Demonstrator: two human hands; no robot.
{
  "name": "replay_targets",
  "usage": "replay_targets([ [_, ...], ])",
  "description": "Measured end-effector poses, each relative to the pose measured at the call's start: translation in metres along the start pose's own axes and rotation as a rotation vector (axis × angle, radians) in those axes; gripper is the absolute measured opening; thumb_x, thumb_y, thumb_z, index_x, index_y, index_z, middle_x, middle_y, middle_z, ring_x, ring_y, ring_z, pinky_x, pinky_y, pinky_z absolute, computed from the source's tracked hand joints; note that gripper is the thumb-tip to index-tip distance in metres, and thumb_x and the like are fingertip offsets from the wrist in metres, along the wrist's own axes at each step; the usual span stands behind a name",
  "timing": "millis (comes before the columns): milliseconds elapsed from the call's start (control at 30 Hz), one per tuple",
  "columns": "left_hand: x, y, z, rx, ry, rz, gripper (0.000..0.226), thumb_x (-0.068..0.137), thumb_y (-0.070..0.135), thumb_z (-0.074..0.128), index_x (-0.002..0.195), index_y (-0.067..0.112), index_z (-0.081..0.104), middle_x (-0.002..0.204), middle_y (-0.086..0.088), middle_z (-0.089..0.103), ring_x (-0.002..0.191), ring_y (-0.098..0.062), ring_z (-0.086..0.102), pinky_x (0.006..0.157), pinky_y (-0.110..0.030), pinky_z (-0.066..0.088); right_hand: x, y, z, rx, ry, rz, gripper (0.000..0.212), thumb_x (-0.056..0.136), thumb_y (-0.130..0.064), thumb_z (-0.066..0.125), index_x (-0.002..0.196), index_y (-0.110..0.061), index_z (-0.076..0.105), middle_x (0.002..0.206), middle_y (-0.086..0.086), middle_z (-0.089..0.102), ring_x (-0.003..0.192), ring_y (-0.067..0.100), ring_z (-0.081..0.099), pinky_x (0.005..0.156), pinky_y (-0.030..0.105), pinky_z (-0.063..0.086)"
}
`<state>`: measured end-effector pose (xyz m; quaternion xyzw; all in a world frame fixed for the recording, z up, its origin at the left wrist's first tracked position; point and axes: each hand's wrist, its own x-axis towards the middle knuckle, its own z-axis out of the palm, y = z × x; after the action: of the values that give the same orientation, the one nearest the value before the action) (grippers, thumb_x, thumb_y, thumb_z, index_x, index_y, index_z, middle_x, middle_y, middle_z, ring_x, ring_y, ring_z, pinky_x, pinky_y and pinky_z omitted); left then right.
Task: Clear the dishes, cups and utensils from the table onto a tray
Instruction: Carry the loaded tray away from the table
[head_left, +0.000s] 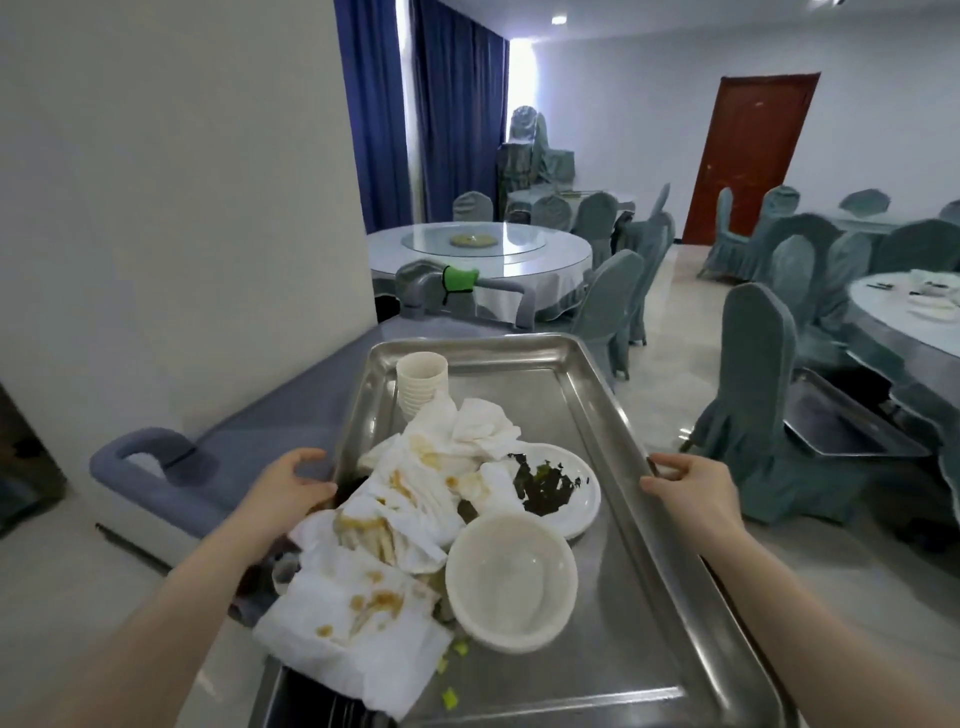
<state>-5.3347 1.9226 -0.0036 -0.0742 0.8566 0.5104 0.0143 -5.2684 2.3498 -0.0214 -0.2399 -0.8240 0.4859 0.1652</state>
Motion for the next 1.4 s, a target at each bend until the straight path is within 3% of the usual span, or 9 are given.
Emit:
replay_targets([
  [133,0.105,0.019,-0.007,0.064,0.014,-0.005,0.037,0.085,0.009,0.065,0.12,0.017,0.056,0.087,-0.011,0.064,0.062,-0.017,0.057,0.051,-0.027,0.04,0.069,-0.027,0.06,0.017,0.0,0.035,0.041,0.08,-0.014,0.074,0.12,-0.015,0.065,0.094,0.005,0.069,0.073,0.009,0.06,0.072,0.026,0.045],
  [233,0.166,0.026,-0.015,0.093,-0.003,-0.016,0.034,0.087,0.007,0.062,0.12,0.012,0.059,0.102,-0.012,0.064,0.063,-0.015,0.055,0.051,-0.026,0.042,0.113,-0.044,0.096,0.003,0.007,0.043,0.041,0.078,-0.013,0.075,0.117,-0.014,0.068,0.085,0.0,0.066,0.068,0.003,0.058,0.065,0.023,0.042],
  [300,0.202,0.026,-0.017,0.081,-0.015,-0.068,0.034,0.088,0.005,0.06,0.121,0.012,0.059,0.094,-0.012,0.065,0.051,-0.017,0.053,0.046,-0.025,0.041,0.141,-0.052,0.12,-0.009,-0.006,0.056,0.04,0.077,-0.012,0.074,0.117,-0.015,0.068,0.078,-0.005,0.065,0.066,0.003,0.059,0.059,0.021,0.043],
  [467,0.281,0.022,-0.017,-0.008,-0.02,-0.21,0.034,0.096,0.009,0.046,0.129,0.014,0.051,0.099,-0.014,0.063,0.055,-0.025,0.052,0.034,-0.019,0.037,0.214,-0.066,0.182,-0.018,-0.089,0.102,0.041,0.076,-0.01,0.072,0.116,-0.018,0.068,0.076,-0.006,0.067,0.07,0.013,0.065,0.066,0.025,0.049],
  [600,0.338,0.013,-0.012,-0.021,0.05,-0.302,0.034,0.101,0.013,0.033,0.132,0.014,0.047,0.111,-0.019,0.056,0.062,-0.026,0.048,0.051,-0.028,0.035,0.268,-0.073,0.231,-0.035,-0.142,0.093,0.042,0.075,-0.012,0.072,0.116,-0.02,0.068,0.075,-0.008,0.069,0.069,0.009,0.065,0.059,0.021,0.046],
  [767,0.398,-0.003,-0.002,-0.008,0.09,-0.405,0.036,0.102,0.014,0.03,0.135,0.013,0.043,0.11,-0.017,0.053,0.065,-0.026,0.047,0.053,-0.028,0.036,0.322,-0.076,0.286,-0.091,-0.175,0.086,0.039,0.077,-0.02,0.071,0.116,-0.025,0.067,0.07,-0.017,0.066,0.067,0.003,0.063,0.053,0.016,0.041],
  [1033,0.47,-0.024,0.016,0.068,0.047,-0.415,0.035,0.101,0.012,0.031,0.133,0.018,0.044,0.127,-0.011,0.052,0.112,-0.038,0.057,0.052,-0.032,0.044,0.379,-0.064,0.331,-0.143,-0.168,0.092,0.038,0.078,-0.022,0.071,0.115,-0.028,0.068,0.083,-0.007,0.071,0.078,0.012,0.065,0.084,0.037,0.054],
  [1200,0.49,-0.032,0.024,0.205,0.024,-0.317,0.041,0.091,0.008,0.046,0.129,0.019,0.05,0.12,-0.006,0.055,0.094,-0.029,0.062,0.082,-0.044,0.053,0.399,-0.059,0.341,-0.179,-0.169,0.074,0.04,0.078,-0.022,0.071,0.117,-0.026,0.067,0.09,-0.001,0.072,0.082,0.016,0.065,0.084,0.032,0.051],
  [1400,0.498,-0.038,0.031,0.113,0.055,-0.363,0.044,0.09,0.007,0.047,0.132,0.02,0.047,0.115,-0.008,0.056,0.084,-0.033,0.065,0.064,-0.035,0.05,0.402,-0.057,0.344,-0.122,-0.178,0.117,0.037,0.08,-0.021,0.072,0.117,-0.026,0.065,0.092,-0.003,0.069,0.077,0.006,0.061,0.075,0.026,0.047],
])
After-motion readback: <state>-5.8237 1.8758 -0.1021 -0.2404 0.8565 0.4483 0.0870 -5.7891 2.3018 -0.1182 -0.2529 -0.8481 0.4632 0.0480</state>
